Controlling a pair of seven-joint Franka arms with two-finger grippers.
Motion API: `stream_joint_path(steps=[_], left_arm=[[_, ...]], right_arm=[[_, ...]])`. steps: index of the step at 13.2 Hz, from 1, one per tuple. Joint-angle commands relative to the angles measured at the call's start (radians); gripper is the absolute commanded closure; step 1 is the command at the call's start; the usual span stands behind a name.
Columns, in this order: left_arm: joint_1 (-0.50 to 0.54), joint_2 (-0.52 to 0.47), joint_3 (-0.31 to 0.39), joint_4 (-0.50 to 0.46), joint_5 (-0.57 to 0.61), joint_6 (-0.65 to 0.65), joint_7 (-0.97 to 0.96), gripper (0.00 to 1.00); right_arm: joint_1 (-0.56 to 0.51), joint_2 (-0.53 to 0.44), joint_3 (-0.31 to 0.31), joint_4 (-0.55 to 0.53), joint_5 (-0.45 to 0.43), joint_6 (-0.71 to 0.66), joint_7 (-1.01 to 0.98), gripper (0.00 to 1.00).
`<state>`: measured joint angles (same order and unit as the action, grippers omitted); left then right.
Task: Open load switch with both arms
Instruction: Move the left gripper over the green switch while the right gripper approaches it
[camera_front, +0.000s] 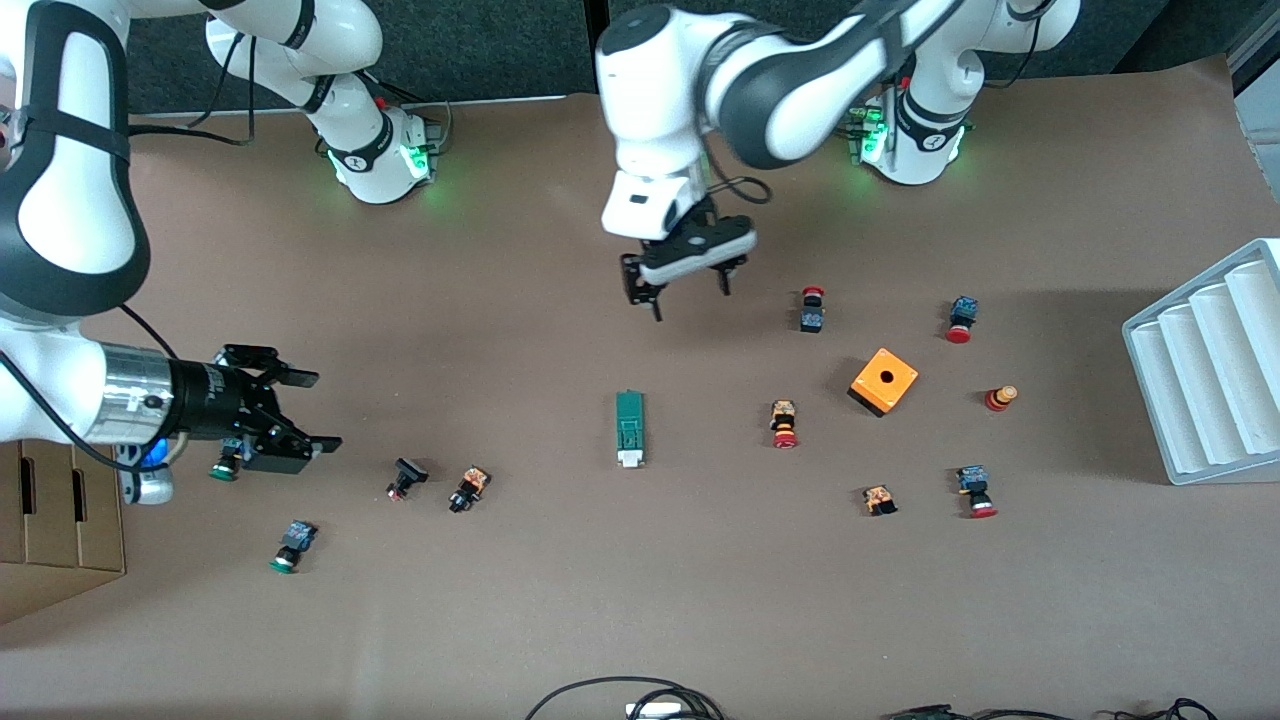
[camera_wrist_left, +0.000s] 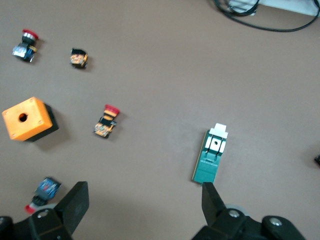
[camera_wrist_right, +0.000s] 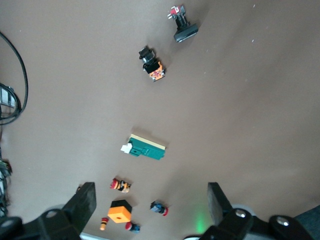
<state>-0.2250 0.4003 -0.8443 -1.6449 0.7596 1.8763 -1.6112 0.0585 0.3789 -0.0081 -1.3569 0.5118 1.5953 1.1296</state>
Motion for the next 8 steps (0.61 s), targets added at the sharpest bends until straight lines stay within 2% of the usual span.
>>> stream_joint_path(steps=[1, 5, 8], left_arm=[[-0.04, 0.1, -0.002, 0.013, 0.165, 0.047, -0.079, 0.0], [-0.056, 0.201, 0.001, -0.084, 0.465, 0.219, -0.251, 0.0], [-0.112, 0.291, 0.014, -0.111, 0.717, 0.212, -0.469, 0.0]], right_arm=[[0.037, 0.05, -0.003, 0.054, 0.027, 0.037, 0.106, 0.0], [0.066, 0.116, 0.013, 0.107, 0.028, 0.072, 0.238, 0.0], [0.066, 0.165, 0.065, 0.13, 0.028, 0.124, 0.358, 0.0]])
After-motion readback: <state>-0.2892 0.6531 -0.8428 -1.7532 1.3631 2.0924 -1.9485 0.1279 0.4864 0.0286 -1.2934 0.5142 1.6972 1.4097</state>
